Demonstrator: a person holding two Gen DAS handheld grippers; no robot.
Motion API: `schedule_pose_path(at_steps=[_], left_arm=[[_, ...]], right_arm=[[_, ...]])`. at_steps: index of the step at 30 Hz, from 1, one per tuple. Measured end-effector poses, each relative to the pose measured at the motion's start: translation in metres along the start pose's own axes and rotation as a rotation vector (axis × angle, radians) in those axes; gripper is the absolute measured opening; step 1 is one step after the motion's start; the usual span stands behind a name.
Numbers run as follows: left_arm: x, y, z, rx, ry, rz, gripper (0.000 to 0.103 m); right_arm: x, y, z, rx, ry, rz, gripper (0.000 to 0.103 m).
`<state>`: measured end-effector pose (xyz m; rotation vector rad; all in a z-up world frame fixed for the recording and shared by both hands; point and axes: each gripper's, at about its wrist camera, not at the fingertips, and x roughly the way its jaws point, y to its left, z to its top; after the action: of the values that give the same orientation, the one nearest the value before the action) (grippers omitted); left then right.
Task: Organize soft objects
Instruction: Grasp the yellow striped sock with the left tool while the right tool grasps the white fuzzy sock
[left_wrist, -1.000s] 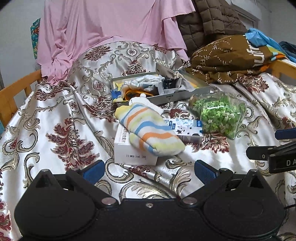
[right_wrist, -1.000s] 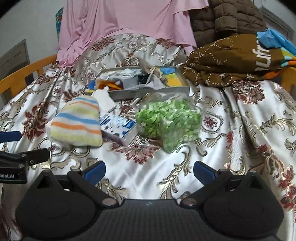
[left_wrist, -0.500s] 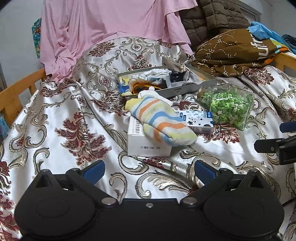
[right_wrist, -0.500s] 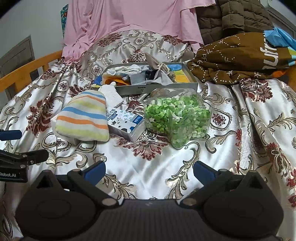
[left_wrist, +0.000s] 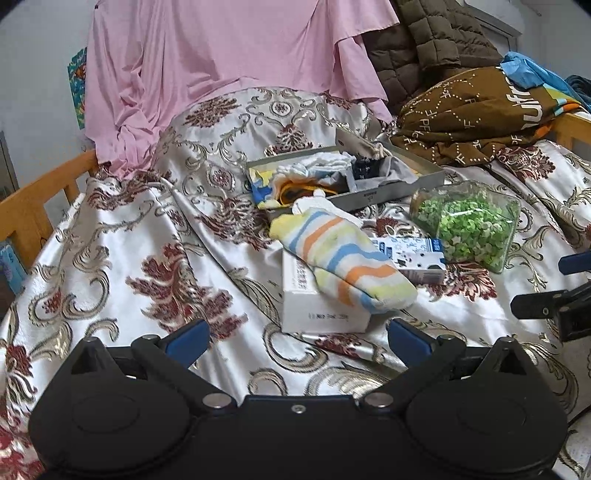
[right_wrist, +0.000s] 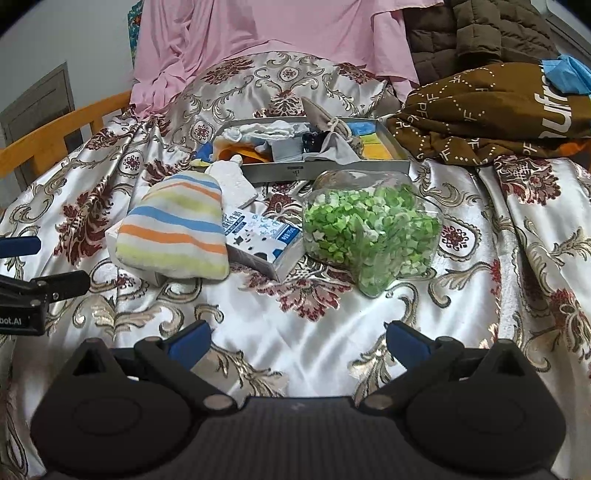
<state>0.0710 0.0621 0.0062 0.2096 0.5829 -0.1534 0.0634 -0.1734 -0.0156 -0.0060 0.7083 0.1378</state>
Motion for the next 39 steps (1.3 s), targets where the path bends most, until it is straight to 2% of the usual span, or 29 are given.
schedule_pose_path(at_steps=[14, 22, 31, 39], left_arm=[[0.004, 0.015, 0.032, 0.007, -0.085, 0.011, 0.102], [0.023, 0.021, 0.053, 0.028, -0.108, 0.002, 0.102], [0.068, 0.030, 0.070, 0.024, -0.067, -0.078, 0.102], [0.107, 0.027, 0.076, 0.040, -0.048, -0.159, 0.102]], right_arm=[[0.017, -0.008, 0.036, 0.000, -0.045, -0.025, 0.103], [0.041, -0.014, 0.080, -0.012, -0.054, -0.016, 0.103], [0.099, 0.002, 0.145, -0.175, -0.057, 0.021, 0.103], [0.145, 0.022, 0.170, -0.262, -0.012, 0.074, 0.103]])
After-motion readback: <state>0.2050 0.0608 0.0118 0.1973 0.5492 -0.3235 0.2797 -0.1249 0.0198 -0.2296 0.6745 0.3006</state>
